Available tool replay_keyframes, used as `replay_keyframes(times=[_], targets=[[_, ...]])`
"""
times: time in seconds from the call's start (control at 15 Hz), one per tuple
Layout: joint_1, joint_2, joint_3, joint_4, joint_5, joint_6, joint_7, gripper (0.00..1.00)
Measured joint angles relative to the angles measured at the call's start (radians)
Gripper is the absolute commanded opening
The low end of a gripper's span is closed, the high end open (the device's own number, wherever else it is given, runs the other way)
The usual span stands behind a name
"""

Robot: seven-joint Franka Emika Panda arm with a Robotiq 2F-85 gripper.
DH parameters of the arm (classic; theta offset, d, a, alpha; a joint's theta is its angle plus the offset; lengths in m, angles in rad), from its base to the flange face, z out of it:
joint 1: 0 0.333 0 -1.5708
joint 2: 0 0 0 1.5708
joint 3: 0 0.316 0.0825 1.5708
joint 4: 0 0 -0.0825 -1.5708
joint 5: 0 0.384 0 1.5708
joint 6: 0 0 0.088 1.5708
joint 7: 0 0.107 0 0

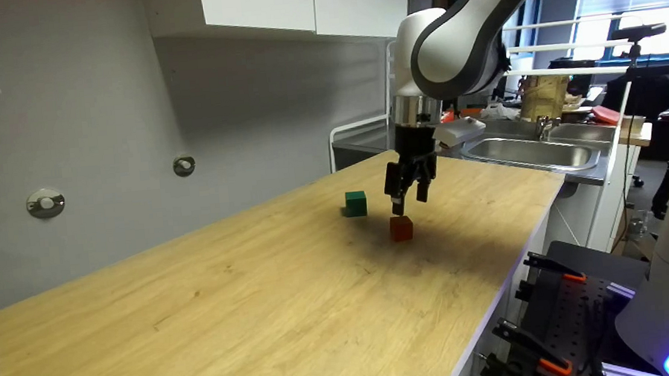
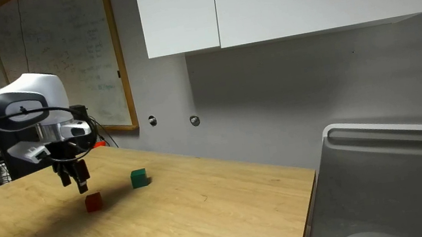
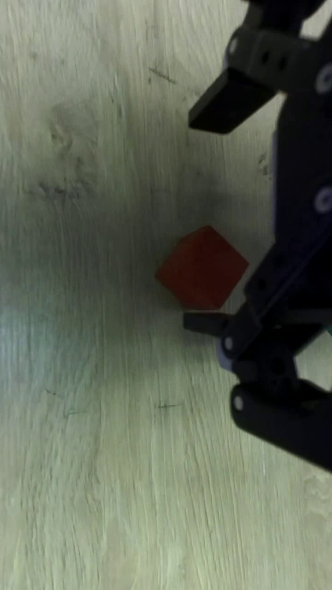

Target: Put the orange block on top of the green one

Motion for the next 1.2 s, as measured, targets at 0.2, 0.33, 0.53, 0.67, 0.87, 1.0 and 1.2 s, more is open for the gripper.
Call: replay_keyframes(times=[0.2,0.33,0.53,0.67,0.87,1.0,1.2], targets=[[-0.014,0.119,0.000,0.067,0.000,0.017,0.021,1.00],[-0.020,0.188,0.000,0.107,-0.001,0.019,0.038,1.00],[-0.022,0.277,-0.001,0.158,-0.001,0.019,0.056,0.66],[-0.022,0.319,-0.001,0.184,-0.001,0.019,0.065,0.49],[-0.023,0.344,-0.004,0.217,-0.001,0.014,0.082,0.27],[-0.023,0.344,-0.006,0.232,-0.007,0.011,0.096,0.18],[-0.021,0.343,-0.007,0.258,-0.027,0.007,0.115,0.18]])
